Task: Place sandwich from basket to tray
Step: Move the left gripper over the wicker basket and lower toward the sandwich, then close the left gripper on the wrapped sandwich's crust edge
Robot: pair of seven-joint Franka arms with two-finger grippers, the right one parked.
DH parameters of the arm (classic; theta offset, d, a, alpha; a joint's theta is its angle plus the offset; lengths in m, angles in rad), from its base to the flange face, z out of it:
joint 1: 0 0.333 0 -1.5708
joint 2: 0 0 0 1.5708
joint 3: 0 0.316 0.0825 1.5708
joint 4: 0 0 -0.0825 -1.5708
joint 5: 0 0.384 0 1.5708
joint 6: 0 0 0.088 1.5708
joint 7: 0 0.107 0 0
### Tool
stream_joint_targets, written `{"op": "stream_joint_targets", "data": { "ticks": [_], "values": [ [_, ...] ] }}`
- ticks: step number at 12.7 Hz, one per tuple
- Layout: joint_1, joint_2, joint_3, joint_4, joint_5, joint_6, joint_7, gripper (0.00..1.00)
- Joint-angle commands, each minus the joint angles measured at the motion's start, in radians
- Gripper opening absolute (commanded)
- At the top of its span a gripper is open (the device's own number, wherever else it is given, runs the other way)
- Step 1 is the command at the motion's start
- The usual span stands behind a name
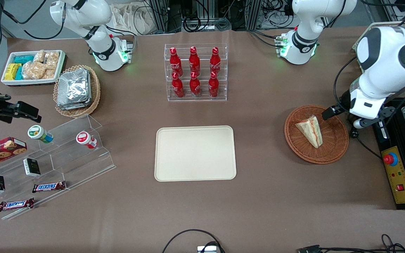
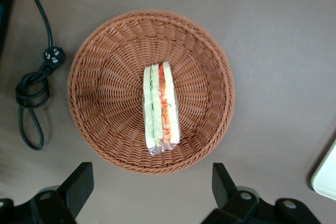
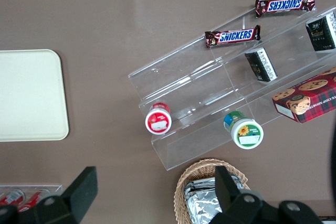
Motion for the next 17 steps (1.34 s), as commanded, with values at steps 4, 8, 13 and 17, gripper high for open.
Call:
{"op": "stream_joint_targets", "data": {
  "ticks": [4, 8, 13, 17],
  "values": [
    [0.001, -0.024, 0.002, -0.219, -0.005, 0.255, -0.029, 1.0],
    [0.001, 0.043, 0.002, -0.285, -0.007, 0.412, -0.035, 1.0],
    [0.001, 0.151, 0.004, -0.311, -0.015, 0.57, -0.059, 1.0],
    [-0.002, 0.211, 0.004, -0.322, -0.015, 0.65, -0.092, 1.0]
  ]
}}
